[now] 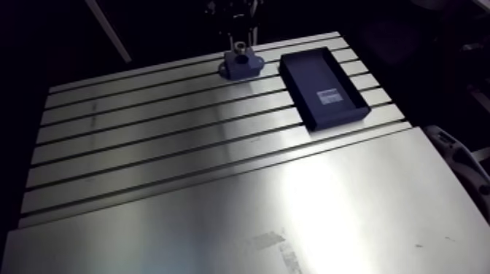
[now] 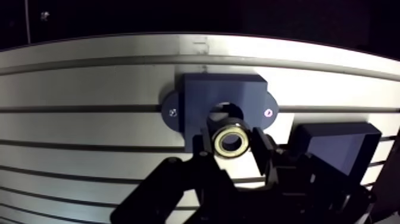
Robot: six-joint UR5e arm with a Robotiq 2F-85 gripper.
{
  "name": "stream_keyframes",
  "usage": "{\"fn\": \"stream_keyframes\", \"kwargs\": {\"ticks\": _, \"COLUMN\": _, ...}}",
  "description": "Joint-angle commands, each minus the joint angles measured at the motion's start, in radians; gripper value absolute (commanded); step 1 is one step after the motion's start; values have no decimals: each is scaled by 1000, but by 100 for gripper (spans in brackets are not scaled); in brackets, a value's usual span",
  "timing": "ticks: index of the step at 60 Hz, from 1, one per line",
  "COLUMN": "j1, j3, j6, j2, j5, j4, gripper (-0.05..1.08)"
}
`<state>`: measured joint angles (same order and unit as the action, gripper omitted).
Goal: Pick up the bearing and press it into the housing until flush.
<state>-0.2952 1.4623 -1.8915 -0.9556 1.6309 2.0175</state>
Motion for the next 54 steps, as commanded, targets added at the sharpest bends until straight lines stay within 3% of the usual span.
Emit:
{"fn": "stream_keyframes", "kwargs": {"ticks": 1, "j1": 1, "j3": 0, "j6": -2, "j2": 12, "j5": -1, "j4": 20, "gripper": 68}}
{"fn": "stream_keyframes", "kwargs": {"ticks": 54, "j1": -1, "j3": 6, "j6": -8, "j2": 33, "j5": 2, "j4": 25, "gripper": 68}}
